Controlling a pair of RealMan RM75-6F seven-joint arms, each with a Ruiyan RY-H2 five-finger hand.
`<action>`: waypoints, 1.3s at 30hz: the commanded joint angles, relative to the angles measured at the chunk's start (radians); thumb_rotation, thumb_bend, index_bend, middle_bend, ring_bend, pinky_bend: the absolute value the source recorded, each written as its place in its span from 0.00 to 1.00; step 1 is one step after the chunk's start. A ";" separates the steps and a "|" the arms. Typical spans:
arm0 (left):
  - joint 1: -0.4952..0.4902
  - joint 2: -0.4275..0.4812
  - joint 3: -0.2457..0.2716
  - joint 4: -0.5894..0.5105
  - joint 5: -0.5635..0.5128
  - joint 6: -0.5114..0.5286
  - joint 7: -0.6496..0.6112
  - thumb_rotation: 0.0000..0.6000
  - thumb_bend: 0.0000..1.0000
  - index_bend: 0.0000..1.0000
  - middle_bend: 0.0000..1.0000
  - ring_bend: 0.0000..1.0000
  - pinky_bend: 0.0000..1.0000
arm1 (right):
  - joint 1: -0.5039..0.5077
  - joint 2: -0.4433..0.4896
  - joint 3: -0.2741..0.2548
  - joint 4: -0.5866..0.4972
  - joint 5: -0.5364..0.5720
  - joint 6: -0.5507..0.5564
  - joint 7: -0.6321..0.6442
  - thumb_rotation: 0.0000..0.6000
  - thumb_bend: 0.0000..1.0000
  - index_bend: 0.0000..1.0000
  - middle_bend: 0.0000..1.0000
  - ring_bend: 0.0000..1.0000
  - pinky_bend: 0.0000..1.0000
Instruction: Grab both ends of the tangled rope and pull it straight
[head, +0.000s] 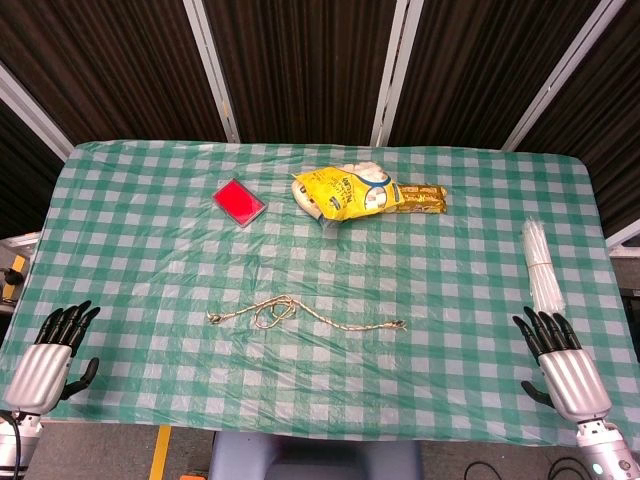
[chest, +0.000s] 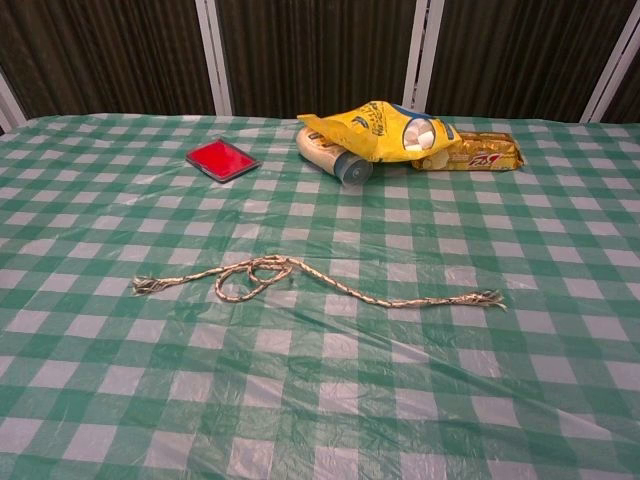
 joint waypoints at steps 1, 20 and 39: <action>-0.002 -0.003 0.002 0.000 0.002 -0.005 0.004 1.00 0.47 0.00 0.00 0.00 0.05 | 0.001 -0.001 0.001 0.001 0.002 -0.003 0.000 1.00 0.25 0.00 0.00 0.00 0.00; -0.217 -0.227 -0.078 0.026 -0.074 -0.305 0.144 1.00 0.47 0.00 0.00 0.00 0.05 | 0.016 -0.021 0.003 0.001 0.021 -0.041 -0.032 1.00 0.25 0.00 0.00 0.00 0.00; -0.310 -0.528 -0.162 0.301 -0.181 -0.312 0.156 1.00 0.46 0.36 0.00 0.00 0.05 | 0.028 -0.038 0.003 0.007 0.043 -0.073 -0.059 1.00 0.25 0.00 0.00 0.00 0.00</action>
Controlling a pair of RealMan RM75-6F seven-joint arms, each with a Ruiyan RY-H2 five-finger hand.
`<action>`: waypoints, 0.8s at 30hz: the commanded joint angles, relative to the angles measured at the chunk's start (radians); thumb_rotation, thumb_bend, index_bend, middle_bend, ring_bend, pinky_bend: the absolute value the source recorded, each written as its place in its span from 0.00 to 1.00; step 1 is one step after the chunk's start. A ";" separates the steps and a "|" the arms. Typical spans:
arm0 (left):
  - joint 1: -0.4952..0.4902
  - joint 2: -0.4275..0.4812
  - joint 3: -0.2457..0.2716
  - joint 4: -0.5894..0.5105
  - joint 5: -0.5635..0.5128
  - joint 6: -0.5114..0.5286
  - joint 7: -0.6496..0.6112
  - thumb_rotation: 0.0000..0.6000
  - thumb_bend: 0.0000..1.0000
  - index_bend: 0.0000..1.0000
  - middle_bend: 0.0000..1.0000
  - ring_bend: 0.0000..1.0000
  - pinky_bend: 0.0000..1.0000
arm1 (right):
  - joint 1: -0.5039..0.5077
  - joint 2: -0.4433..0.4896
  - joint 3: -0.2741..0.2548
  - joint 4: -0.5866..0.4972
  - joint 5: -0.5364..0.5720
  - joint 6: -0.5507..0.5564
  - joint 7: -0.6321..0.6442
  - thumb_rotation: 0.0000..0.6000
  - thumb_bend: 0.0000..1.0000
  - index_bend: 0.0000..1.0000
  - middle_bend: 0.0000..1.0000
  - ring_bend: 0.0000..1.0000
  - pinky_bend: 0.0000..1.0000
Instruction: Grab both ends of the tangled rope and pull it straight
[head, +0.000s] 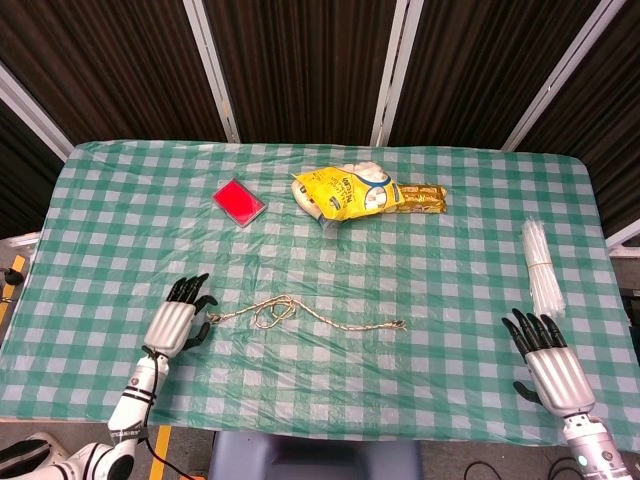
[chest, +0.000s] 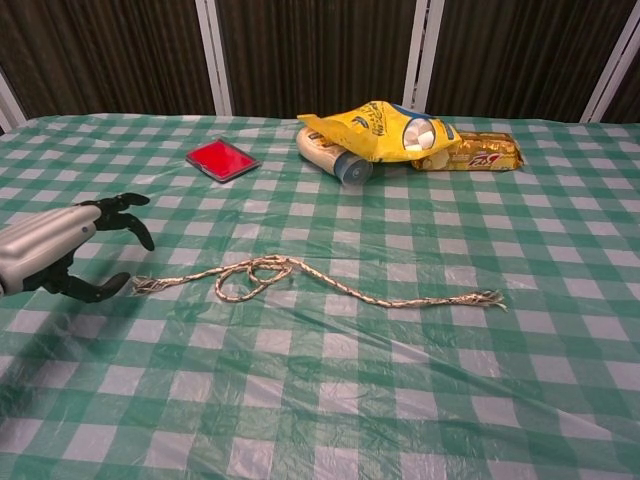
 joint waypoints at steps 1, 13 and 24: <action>-0.012 -0.031 -0.006 0.030 -0.012 0.000 0.002 1.00 0.45 0.36 0.00 0.00 0.05 | 0.001 -0.001 0.000 0.000 0.002 -0.001 -0.001 1.00 0.26 0.00 0.00 0.00 0.00; -0.030 -0.110 0.010 0.107 -0.018 0.000 -0.007 1.00 0.41 0.40 0.01 0.00 0.06 | 0.003 -0.001 0.000 0.000 0.008 -0.005 -0.002 1.00 0.25 0.00 0.00 0.00 0.00; -0.049 -0.161 0.006 0.165 -0.029 -0.001 0.007 1.00 0.41 0.49 0.04 0.00 0.07 | 0.002 0.005 0.000 -0.002 0.009 -0.001 0.006 1.00 0.25 0.00 0.00 0.00 0.00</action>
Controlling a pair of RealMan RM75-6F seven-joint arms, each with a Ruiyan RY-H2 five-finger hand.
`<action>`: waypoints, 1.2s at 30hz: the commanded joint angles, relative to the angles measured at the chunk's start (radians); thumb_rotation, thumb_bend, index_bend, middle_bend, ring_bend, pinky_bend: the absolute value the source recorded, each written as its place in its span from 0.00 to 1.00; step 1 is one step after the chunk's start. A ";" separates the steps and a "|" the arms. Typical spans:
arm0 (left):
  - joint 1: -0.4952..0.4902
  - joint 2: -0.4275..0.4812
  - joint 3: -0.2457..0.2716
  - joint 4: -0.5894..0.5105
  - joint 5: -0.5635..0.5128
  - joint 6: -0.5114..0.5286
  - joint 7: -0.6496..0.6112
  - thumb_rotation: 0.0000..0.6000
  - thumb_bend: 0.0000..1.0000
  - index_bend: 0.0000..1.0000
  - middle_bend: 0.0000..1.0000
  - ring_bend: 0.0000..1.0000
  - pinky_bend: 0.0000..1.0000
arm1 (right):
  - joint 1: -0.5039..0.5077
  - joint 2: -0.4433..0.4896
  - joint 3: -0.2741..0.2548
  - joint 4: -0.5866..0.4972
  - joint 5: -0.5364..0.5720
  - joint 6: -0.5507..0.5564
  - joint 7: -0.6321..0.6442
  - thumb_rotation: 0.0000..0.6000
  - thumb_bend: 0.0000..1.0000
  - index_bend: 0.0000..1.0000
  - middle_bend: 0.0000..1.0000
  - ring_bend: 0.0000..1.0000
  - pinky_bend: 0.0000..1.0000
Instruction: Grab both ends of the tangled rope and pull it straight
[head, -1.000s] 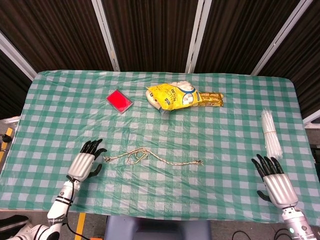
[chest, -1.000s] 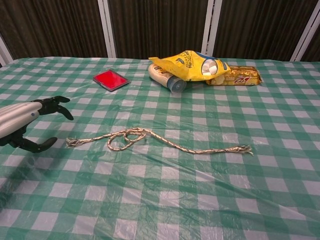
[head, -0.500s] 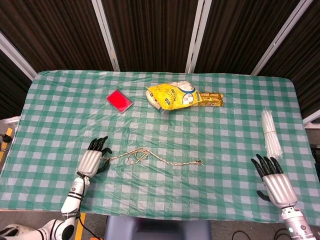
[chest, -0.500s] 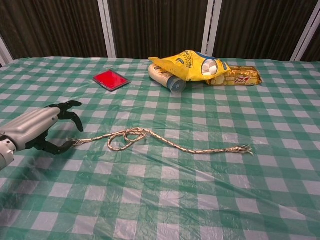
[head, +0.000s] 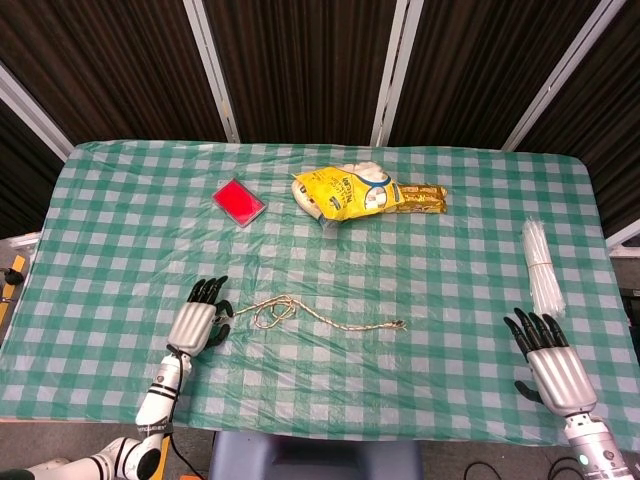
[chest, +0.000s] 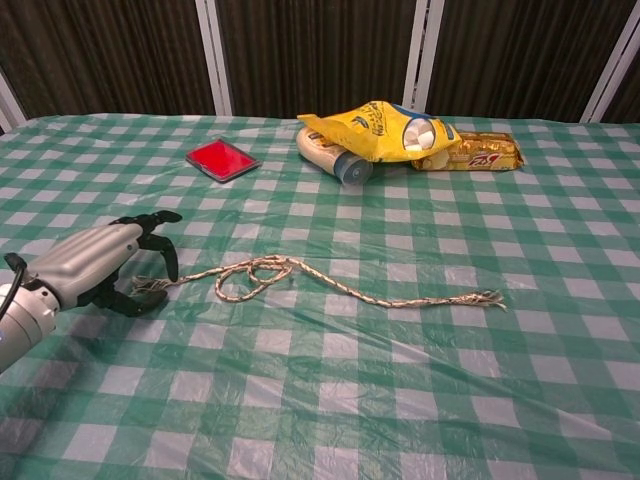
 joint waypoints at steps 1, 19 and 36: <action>-0.004 -0.009 0.000 0.013 -0.002 -0.001 -0.001 1.00 0.41 0.49 0.04 0.00 0.07 | 0.000 0.001 0.000 -0.001 0.001 -0.001 0.000 1.00 0.25 0.00 0.00 0.00 0.00; -0.015 -0.023 0.000 0.057 -0.006 0.001 -0.015 1.00 0.41 0.47 0.05 0.00 0.07 | 0.002 -0.001 0.002 -0.001 0.010 -0.005 -0.006 1.00 0.25 0.00 0.00 0.00 0.00; -0.017 -0.030 -0.001 0.074 -0.014 0.000 -0.024 1.00 0.44 0.56 0.08 0.00 0.07 | 0.004 -0.005 0.001 0.000 0.013 -0.009 -0.014 1.00 0.26 0.00 0.00 0.00 0.00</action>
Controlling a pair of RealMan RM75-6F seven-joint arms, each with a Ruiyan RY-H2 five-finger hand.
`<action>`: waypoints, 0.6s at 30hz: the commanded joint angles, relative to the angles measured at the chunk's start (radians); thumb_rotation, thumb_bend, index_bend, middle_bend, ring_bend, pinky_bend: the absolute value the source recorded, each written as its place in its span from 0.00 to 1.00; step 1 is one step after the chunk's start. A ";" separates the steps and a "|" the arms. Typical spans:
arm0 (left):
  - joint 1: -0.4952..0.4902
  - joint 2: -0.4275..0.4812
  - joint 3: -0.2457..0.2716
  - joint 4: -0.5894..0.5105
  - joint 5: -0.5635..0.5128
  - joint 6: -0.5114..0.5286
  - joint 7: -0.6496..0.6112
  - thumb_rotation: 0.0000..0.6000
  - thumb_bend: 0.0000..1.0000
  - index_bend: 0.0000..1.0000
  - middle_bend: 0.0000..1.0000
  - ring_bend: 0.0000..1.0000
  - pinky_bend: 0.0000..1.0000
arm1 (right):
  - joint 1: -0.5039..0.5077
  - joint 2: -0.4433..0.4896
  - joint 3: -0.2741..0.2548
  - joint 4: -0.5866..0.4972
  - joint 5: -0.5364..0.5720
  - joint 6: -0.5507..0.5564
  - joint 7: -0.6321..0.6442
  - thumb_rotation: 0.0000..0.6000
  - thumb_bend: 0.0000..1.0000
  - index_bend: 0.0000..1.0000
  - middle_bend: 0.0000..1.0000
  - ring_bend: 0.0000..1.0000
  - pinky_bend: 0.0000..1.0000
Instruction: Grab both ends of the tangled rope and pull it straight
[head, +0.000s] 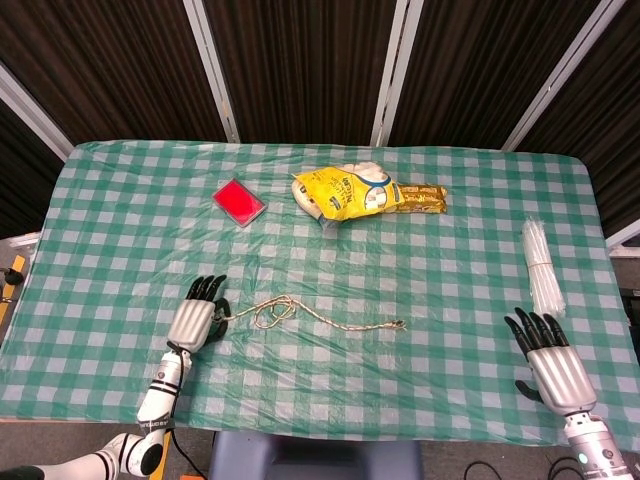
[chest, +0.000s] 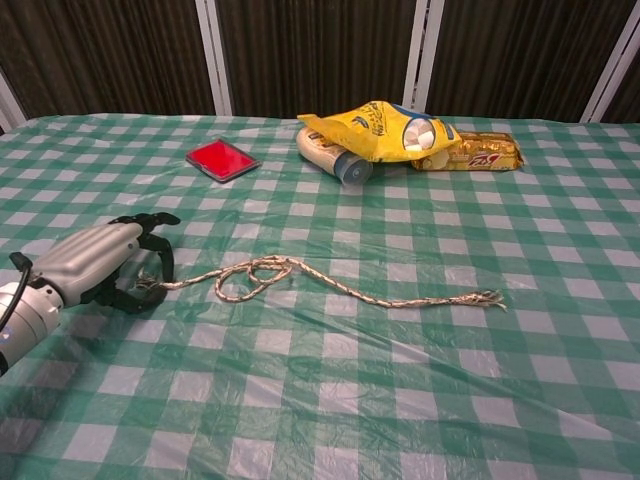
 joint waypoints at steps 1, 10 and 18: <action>0.000 0.001 0.000 0.000 0.000 0.000 -0.002 1.00 0.45 0.57 0.08 0.00 0.07 | 0.001 -0.001 -0.001 0.001 0.000 -0.002 -0.002 1.00 0.26 0.00 0.00 0.00 0.00; 0.003 0.016 0.005 -0.007 0.009 0.014 -0.009 1.00 0.48 0.60 0.09 0.00 0.07 | 0.021 -0.021 -0.005 0.011 -0.016 -0.029 -0.015 1.00 0.26 0.00 0.00 0.00 0.00; 0.022 0.058 0.022 -0.046 0.031 0.047 -0.025 1.00 0.48 0.61 0.10 0.00 0.07 | 0.162 -0.070 0.032 -0.006 -0.080 -0.161 -0.022 1.00 0.26 0.24 0.00 0.00 0.00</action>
